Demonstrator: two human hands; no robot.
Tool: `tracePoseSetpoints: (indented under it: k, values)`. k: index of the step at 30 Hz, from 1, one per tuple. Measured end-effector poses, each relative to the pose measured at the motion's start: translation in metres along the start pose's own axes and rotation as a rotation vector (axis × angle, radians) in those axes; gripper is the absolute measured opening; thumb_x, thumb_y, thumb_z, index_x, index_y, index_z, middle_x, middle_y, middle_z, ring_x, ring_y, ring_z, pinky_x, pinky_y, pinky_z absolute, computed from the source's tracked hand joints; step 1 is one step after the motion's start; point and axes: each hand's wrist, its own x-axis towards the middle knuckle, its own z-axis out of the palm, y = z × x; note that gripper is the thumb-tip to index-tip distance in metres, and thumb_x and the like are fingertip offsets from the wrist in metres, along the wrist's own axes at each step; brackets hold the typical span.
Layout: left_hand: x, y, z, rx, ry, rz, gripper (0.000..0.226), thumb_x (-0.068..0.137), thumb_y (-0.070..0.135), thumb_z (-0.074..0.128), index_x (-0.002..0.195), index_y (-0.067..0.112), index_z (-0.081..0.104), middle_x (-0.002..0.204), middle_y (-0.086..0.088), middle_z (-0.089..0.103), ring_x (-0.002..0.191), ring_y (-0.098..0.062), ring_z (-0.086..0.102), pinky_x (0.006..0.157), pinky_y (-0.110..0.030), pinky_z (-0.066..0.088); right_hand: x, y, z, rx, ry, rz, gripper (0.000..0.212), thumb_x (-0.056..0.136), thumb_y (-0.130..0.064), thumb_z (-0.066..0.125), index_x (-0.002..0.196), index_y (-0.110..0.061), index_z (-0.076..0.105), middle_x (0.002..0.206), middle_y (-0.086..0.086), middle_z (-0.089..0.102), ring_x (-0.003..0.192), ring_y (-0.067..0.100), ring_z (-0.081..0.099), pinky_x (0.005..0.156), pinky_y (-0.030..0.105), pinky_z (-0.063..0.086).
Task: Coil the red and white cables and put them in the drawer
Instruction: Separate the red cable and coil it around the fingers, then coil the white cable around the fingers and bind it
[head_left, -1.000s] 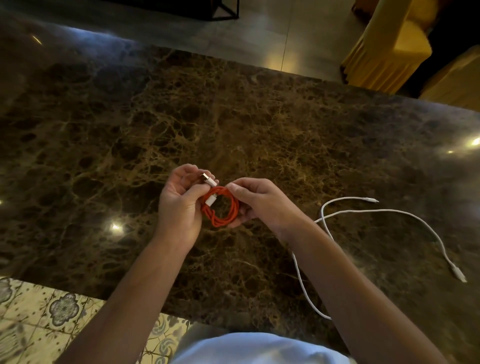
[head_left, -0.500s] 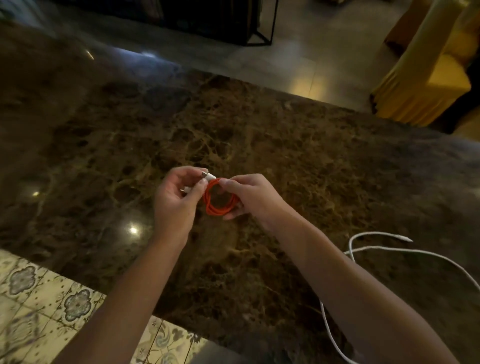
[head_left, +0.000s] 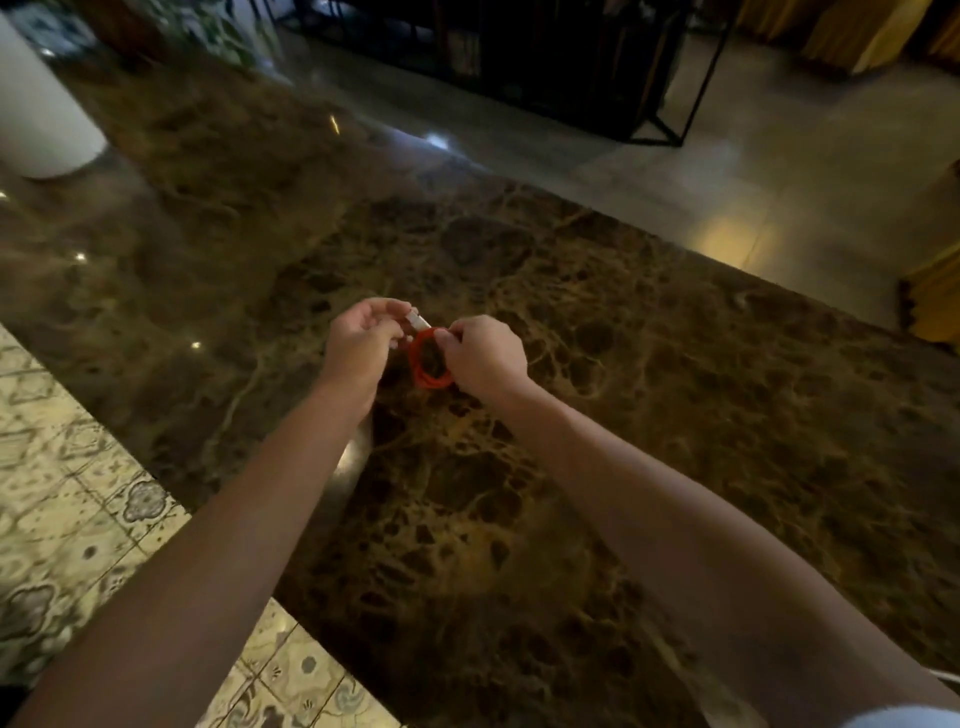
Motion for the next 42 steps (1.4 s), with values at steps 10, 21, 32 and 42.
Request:
tracePoseSetpoints:
  k: [10, 21, 32, 42]
  values:
    - [-0.004, -0.034, -0.007, 0.711, 0.051, 0.413, 0.019, 0.1, 0.011, 0.061, 0.116, 0.015, 0.071, 0.128, -0.003, 0.067, 0.128, -0.021, 0.056, 0.102, -0.023, 0.039, 0.011, 0.008, 0.012, -0.09, 0.18, -0.128, 0.021, 0.097, -0.04, 0.068, 0.112, -0.028, 0.077, 0.113, -0.003, 0.061, 0.087, 0.009, 0.056, 0.066, 0.02, 0.042]
    - [-0.017, -0.037, -0.016, 0.617, 0.03, 0.388, 0.029, 0.099, 0.009, 0.06, 0.126, 0.015, 0.068, 0.138, -0.004, 0.062, 0.135, -0.021, 0.053, 0.116, -0.044, 0.044, 0.008, 0.016, 0.003, -0.024, 0.103, -0.194, 0.047, 0.089, -0.044, 0.075, 0.131, -0.026, 0.064, 0.122, -0.003, 0.06, 0.097, 0.01, 0.06, 0.078, 0.026, 0.055]
    - [-0.029, -0.035, -0.027, 0.576, 0.091, 0.358, 0.03, 0.101, 0.012, 0.058, 0.13, 0.017, 0.066, 0.147, -0.002, 0.054, 0.141, -0.017, 0.048, 0.119, -0.046, 0.043, -0.003, 0.016, -0.012, 0.036, 0.072, -0.154, 0.056, 0.091, -0.041, 0.071, 0.14, -0.02, 0.056, 0.138, 0.0, 0.054, 0.098, 0.007, 0.055, 0.085, 0.026, 0.055]
    - [-0.052, -0.034, -0.023, 0.607, 0.184, 0.457, 0.033, 0.099, 0.017, 0.061, 0.132, 0.016, 0.063, 0.152, -0.003, 0.047, 0.145, -0.019, 0.039, 0.114, -0.029, 0.031, -0.025, 0.021, -0.029, -0.019, 0.156, -0.176, 0.055, 0.093, -0.039, 0.069, 0.142, -0.02, 0.056, 0.151, 0.002, 0.046, 0.129, 0.019, 0.054, 0.1, 0.035, 0.055]
